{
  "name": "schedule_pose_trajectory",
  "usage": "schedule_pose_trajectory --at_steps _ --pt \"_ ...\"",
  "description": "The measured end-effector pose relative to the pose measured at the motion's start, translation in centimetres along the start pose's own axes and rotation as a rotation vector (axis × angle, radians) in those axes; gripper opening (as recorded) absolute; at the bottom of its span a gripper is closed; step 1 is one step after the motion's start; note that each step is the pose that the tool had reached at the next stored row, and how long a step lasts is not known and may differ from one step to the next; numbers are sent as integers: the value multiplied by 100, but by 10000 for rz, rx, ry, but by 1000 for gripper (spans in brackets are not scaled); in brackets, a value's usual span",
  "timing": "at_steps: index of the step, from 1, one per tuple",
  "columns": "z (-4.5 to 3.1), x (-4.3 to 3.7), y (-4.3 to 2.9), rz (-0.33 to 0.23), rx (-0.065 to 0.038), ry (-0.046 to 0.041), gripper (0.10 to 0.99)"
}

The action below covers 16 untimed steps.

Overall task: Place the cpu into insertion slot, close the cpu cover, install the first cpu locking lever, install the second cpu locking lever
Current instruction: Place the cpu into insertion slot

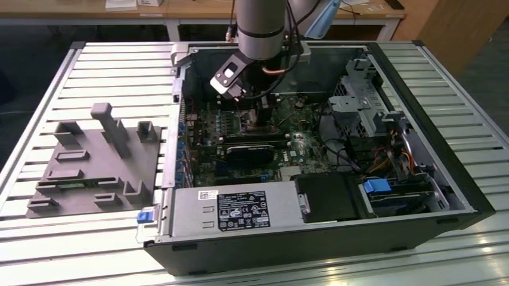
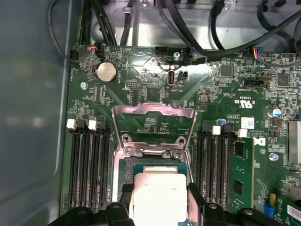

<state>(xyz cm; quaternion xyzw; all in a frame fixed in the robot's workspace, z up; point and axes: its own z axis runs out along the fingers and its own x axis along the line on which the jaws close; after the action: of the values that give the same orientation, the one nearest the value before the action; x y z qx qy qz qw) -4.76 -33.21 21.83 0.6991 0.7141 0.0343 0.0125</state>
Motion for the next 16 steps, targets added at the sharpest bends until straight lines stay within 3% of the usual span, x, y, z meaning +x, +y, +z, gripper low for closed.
schedule_pose_trajectory --at_steps 16 --pt "103 52 -21 72 -1 -5 537"
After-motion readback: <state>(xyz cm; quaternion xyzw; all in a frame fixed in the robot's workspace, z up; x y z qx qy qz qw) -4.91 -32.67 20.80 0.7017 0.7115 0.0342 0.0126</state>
